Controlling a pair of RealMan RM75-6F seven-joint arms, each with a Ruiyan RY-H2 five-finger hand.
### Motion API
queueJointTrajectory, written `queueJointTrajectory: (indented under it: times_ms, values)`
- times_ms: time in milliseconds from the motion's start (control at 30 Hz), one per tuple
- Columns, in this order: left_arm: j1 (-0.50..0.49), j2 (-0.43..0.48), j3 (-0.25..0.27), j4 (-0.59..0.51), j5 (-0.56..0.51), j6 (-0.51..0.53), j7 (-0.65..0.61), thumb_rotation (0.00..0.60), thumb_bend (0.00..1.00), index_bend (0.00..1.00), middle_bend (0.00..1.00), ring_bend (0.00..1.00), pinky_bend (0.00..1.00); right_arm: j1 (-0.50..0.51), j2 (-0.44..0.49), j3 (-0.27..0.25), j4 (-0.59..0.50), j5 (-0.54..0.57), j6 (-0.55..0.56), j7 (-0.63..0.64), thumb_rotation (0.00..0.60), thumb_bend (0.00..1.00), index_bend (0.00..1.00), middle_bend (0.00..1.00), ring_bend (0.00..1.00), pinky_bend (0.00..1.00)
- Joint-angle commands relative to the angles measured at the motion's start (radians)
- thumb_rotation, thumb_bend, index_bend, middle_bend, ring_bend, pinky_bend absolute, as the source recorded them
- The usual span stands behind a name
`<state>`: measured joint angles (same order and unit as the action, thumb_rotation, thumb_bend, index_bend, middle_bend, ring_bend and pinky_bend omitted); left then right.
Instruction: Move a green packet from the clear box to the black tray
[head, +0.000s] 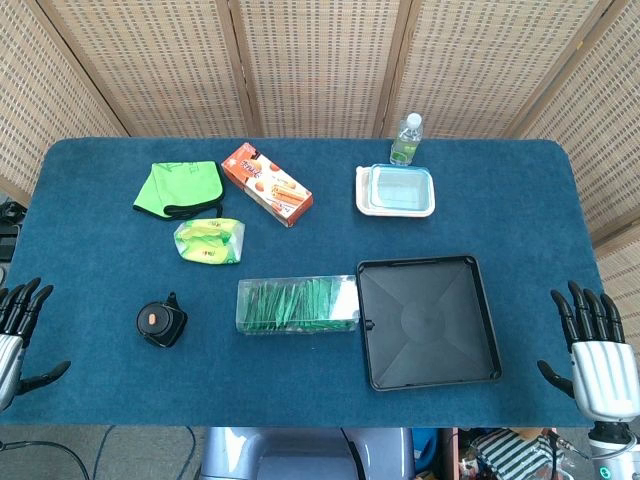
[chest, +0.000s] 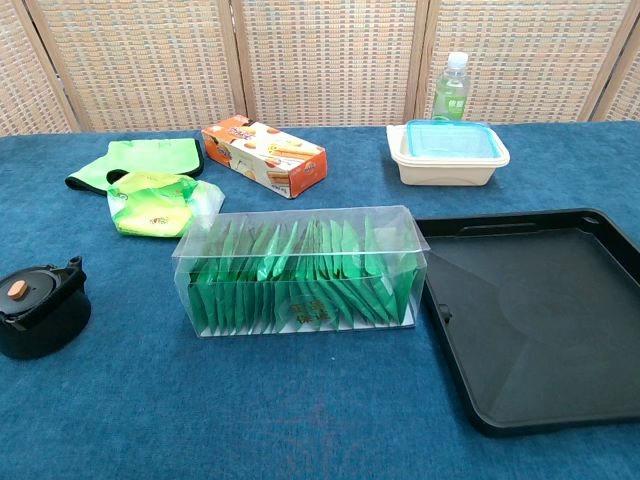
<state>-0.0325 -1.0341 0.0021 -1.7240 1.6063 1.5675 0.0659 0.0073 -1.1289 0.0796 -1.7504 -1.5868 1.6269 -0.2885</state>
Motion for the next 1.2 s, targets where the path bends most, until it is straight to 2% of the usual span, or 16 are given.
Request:
queueJointTrajectory:
  times_ms: [33, 233, 333, 533, 633, 833, 933, 1200]
  values:
    - [0.001, 0.0, -0.001, 0.0, 0.0, 0.002, 0.0, 0.6, 0.13, 0.0, 0.0, 0.0, 0.0, 0.001, -0.003, -0.001, 0.004, -0.004, 0.0, 0.001, 0.6, 0.0, 0.0, 0.0, 0.0, 0.0]
    - [-0.007, -0.004, -0.002, 0.002, -0.004, -0.014, 0.007, 0.6, 0.13, 0.0, 0.0, 0.0, 0.0, 0.015, -0.022, -0.003, 0.02, -0.019, -0.015, 0.007, 0.6, 0.0, 0.0, 0.0, 0.0, 0.0]
    - [-0.013, -0.012, -0.006, 0.012, -0.005, -0.02, 0.008, 0.6, 0.13, 0.0, 0.0, 0.0, 0.0, 0.061, -0.036, 0.011, 0.021, -0.052, -0.051, 0.045, 0.6, 0.0, 0.0, 0.0, 0.0, 0.0]
    - [-0.017, -0.024, -0.015, 0.022, -0.016, -0.02, 0.012, 0.6, 0.13, 0.0, 0.0, 0.0, 0.0, 0.25, 0.04, 0.047, -0.079, -0.056, -0.323, 0.199, 0.6, 0.0, 0.04, 0.0, 0.0, 0.0]
    - [-0.019, -0.028, -0.02, 0.022, -0.029, -0.024, 0.025, 0.6, 0.13, 0.0, 0.0, 0.0, 0.0, 0.343, 0.049, 0.078, -0.11, -0.031, -0.446, 0.226, 0.6, 0.0, 0.06, 0.0, 0.0, 0.0]
    - [-0.031, -0.041, -0.031, 0.031, -0.065, -0.054, 0.045, 0.6, 0.13, 0.0, 0.0, 0.0, 0.0, 0.537, -0.037, 0.155, -0.118, 0.117, -0.683, 0.156, 0.6, 0.0, 0.1, 0.0, 0.0, 0.0]
    - [-0.037, -0.046, -0.035, 0.038, -0.08, -0.067, 0.047, 0.6, 0.13, 0.0, 0.0, 0.0, 0.0, 0.611, -0.099, 0.178, -0.099, 0.205, -0.755, 0.091, 0.6, 0.0, 0.11, 0.0, 0.0, 0.0]
    - [-0.041, -0.043, -0.045, 0.033, -0.112, -0.078, 0.049, 0.6, 0.13, 0.0, 0.0, 0.0, 0.0, 0.755, -0.226, 0.19, -0.053, 0.401, -0.846, -0.063, 0.6, 0.02, 0.15, 0.0, 0.0, 0.0]
